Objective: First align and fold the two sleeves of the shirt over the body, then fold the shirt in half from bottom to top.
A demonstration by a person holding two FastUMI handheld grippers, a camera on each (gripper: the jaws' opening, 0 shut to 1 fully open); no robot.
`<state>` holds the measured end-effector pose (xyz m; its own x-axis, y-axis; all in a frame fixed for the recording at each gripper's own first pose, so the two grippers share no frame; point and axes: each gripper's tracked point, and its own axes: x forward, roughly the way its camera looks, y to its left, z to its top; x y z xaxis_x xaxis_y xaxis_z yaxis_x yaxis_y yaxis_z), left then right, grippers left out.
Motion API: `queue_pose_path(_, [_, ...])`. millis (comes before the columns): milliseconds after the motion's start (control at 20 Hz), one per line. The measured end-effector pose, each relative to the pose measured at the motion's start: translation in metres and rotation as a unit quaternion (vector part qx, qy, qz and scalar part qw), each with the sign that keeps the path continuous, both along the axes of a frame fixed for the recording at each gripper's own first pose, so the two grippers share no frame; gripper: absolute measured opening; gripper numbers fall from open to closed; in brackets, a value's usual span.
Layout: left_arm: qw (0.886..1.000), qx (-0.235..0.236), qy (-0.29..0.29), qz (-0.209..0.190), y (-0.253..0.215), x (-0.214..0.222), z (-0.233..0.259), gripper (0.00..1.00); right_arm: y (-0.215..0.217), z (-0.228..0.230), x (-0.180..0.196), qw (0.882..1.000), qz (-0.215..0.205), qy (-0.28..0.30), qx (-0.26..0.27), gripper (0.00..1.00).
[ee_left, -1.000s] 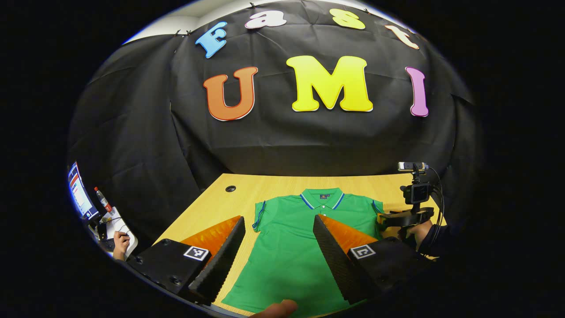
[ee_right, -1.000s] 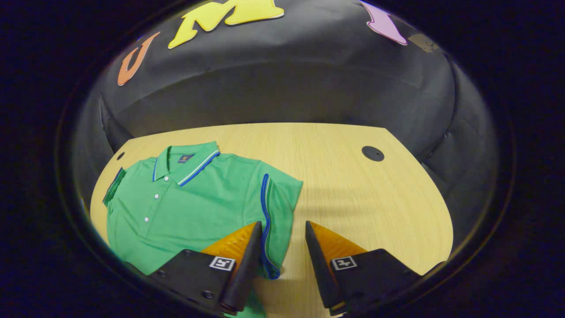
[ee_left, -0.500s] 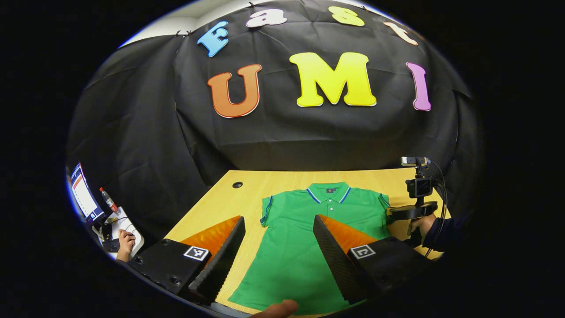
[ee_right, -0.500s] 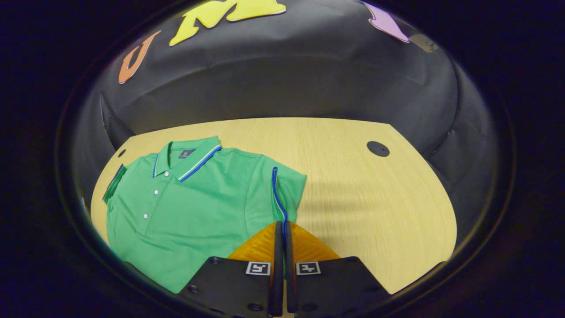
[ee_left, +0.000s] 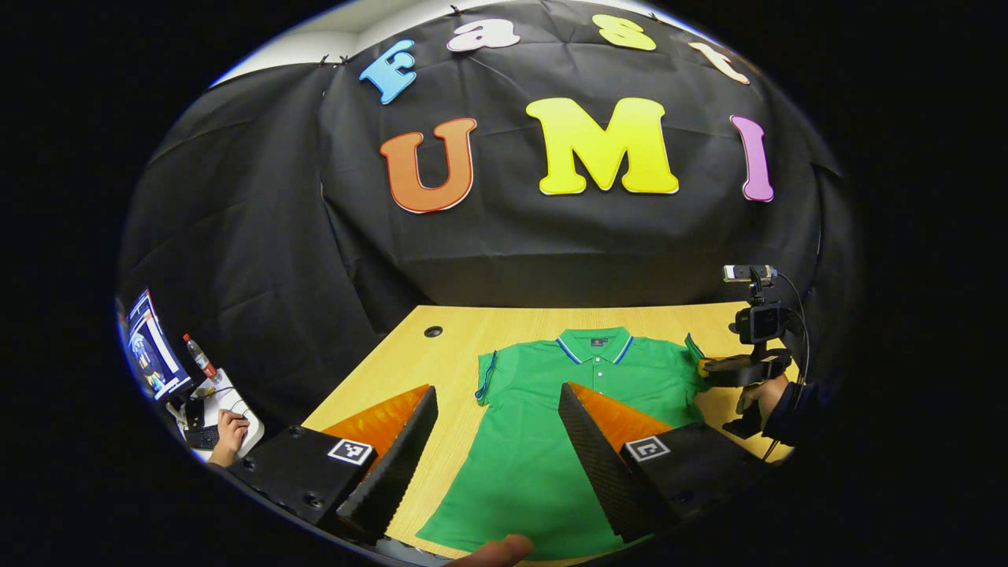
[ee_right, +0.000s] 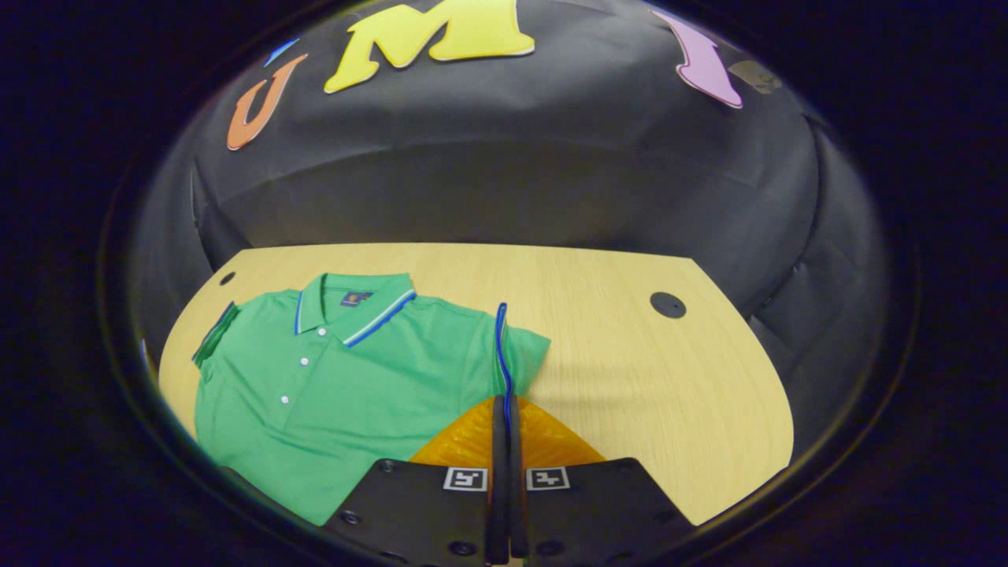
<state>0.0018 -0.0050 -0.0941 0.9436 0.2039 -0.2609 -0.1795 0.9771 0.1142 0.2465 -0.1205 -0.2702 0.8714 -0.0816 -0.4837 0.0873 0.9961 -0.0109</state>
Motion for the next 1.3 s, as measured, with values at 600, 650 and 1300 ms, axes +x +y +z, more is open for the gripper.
queue_pose_path(600, [0.999, -0.015, -0.003, 0.048, 0.054, -0.027, -0.002, 1.0, 0.115, -0.005, -0.005, 0.994, 0.104, -0.001, -0.029, 0.03])
queue_pose_path(650, [0.999, -0.016, -0.003, 0.051, 0.057, -0.029, -0.003, 1.0, 0.122, -0.011, -0.007, 0.993, 0.109, 0.004, -0.032, 0.04])
queue_pose_path(1300, [0.999, -0.033, 0.004, 0.013, 0.069, -0.017, -0.013, 1.0, 0.126, 0.013, -0.045, 0.998, 0.065, 0.0, -0.004, 0.53])
